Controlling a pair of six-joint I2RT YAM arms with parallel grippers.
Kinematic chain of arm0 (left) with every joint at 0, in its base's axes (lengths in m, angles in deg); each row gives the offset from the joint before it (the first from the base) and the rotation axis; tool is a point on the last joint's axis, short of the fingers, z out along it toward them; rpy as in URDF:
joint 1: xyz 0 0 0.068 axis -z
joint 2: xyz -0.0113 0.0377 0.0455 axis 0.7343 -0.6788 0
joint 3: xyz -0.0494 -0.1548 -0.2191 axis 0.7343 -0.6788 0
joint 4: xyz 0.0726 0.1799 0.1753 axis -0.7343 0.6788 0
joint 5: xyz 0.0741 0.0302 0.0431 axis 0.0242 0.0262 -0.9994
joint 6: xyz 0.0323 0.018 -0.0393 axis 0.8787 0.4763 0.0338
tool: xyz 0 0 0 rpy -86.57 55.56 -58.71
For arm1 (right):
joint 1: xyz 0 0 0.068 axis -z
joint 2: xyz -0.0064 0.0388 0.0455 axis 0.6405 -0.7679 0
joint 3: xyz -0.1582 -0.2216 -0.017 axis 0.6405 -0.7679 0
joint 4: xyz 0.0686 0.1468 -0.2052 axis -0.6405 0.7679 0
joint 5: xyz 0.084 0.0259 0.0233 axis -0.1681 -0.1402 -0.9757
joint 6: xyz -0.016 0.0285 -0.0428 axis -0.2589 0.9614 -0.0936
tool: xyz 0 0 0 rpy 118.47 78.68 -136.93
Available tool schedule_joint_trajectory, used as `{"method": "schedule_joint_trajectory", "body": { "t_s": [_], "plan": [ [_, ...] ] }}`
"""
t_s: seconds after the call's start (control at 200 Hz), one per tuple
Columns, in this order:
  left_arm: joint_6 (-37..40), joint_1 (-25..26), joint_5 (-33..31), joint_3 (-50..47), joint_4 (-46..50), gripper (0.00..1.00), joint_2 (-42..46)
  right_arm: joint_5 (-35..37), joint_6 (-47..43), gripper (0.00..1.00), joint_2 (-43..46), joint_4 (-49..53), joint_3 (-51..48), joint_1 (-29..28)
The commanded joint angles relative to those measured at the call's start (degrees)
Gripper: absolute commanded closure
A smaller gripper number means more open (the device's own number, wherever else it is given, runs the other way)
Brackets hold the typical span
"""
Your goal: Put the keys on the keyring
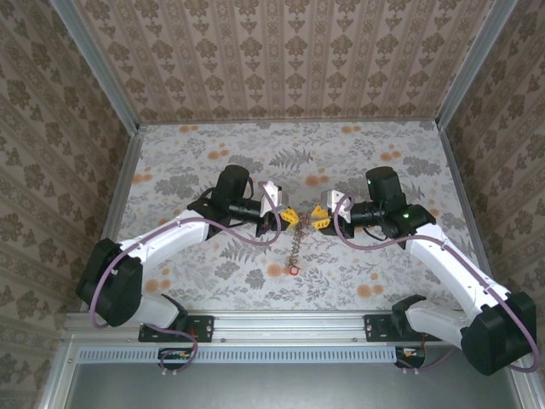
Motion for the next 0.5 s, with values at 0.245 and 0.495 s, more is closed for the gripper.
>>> {"method": "schedule_joint_trajectory", "body": {
  "t_s": [0.245, 0.495],
  "plan": [
    [1.15, -0.46, 3.07, 1.30, -0.68, 1.00, 2.57, -2.35, -1.18, 0.79, -3.23, 1.40, 3.52, -2.85],
    [0.48, -0.50, 2.88, 1.09, -2.10, 1.00, 2.85, -1.88, 0.64, 0.80, -5.50, -1.37, 3.35, -3.68]
  ]
}}
